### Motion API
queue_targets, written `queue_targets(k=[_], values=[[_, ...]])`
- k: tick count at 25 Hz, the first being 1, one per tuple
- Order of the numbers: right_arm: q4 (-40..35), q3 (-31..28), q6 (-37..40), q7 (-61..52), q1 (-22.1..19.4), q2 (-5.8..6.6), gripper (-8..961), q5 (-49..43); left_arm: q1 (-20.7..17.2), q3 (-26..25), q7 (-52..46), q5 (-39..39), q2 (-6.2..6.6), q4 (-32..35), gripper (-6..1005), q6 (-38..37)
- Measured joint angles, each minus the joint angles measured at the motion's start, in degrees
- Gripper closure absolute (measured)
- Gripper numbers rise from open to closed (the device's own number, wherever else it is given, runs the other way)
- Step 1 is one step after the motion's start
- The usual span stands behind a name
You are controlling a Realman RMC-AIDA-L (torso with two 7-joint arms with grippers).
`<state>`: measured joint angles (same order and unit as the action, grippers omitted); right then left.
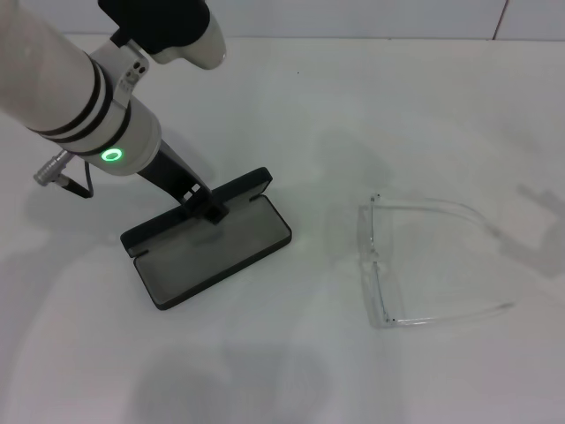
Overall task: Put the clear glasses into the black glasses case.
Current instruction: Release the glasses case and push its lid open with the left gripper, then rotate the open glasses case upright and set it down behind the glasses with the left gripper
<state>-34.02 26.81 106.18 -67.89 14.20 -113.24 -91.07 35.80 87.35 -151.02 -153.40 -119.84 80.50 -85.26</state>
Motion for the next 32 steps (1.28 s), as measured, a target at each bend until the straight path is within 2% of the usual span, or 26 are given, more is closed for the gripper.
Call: queue_targets(k=[6,11,18,22,26,32], values=[[0.0,0.0,-0.4,0.1,0.1,0.06,95,0.1,0.3,0.2,0.6,0.0,0.08,-0.9,500,-0.5],[0.0,0.0,-0.9,0.1,0.1,0.05,96,0.1,-0.4,0.3,1.2,0.6,0.11,2.1,664,-1.0],[0.4,0.0,-0.9,0.1,-0.2,0.04,95,0.4,-0.5,2.2,1.8,0.7,0.15,2.2,756,-1.7],[0.7,0.0,-0.9,0.6,-0.4,0.04,96,0.5,-1.2,4.0,2.4,0.6,0.12,5.1,809,-1.9],[1.2,-0.1,-0.9,1.2,-0.6,0.04,95,0.5,-3.6,8.9,5.8,0.2,0.02,11.1,808,-1.4],[2.5,-1.6,-0.7,2.1,-0.8,0.10,95,0.1,-7.0,20.1,10.0,-3.8,-0.02,17.9,807,3.0]])
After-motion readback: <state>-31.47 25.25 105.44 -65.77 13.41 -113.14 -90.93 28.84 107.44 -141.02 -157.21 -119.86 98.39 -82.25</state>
